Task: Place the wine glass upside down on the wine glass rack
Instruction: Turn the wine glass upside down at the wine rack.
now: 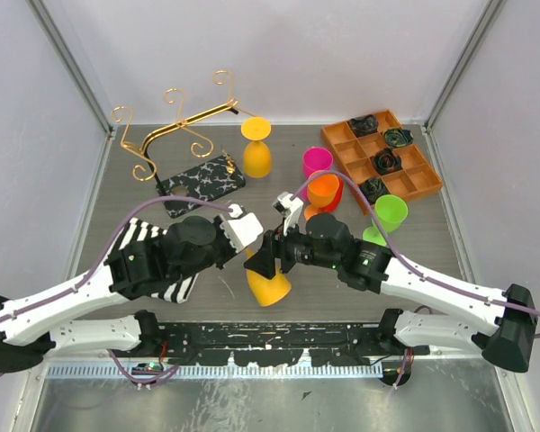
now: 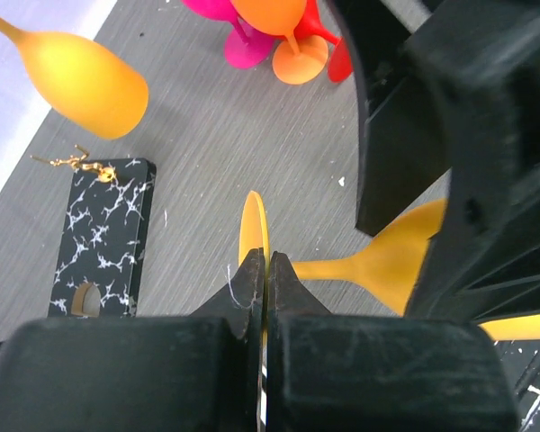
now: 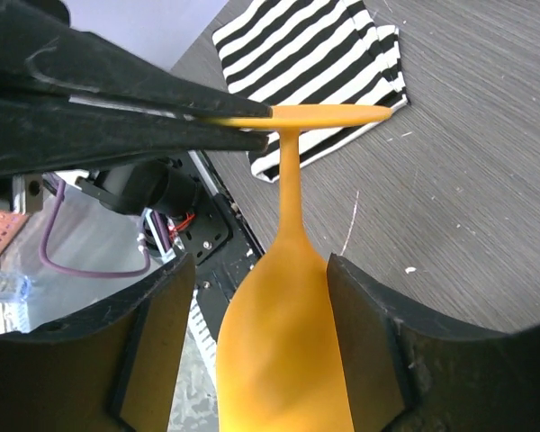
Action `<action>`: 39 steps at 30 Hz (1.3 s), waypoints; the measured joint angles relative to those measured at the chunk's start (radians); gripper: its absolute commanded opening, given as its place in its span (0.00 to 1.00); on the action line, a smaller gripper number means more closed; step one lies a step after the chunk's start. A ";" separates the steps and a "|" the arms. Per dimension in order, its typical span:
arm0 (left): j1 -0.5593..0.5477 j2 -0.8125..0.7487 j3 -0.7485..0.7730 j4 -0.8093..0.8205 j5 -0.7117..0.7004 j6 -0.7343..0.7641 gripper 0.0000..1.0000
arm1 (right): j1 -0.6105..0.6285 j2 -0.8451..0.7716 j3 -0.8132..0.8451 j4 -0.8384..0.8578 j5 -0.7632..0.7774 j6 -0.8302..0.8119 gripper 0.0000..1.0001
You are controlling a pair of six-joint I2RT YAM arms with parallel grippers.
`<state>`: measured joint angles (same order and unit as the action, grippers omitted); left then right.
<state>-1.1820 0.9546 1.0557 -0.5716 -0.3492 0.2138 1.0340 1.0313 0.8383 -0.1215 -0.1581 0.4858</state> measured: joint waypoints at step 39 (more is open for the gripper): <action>-0.012 -0.032 -0.046 0.050 -0.036 0.013 0.30 | -0.003 0.121 -0.012 0.145 0.004 0.090 0.01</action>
<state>-1.1938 0.9230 1.0100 -0.5213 -0.3855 0.2264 1.0306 1.1526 0.8265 0.0238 -0.1543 0.5755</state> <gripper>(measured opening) 0.226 0.258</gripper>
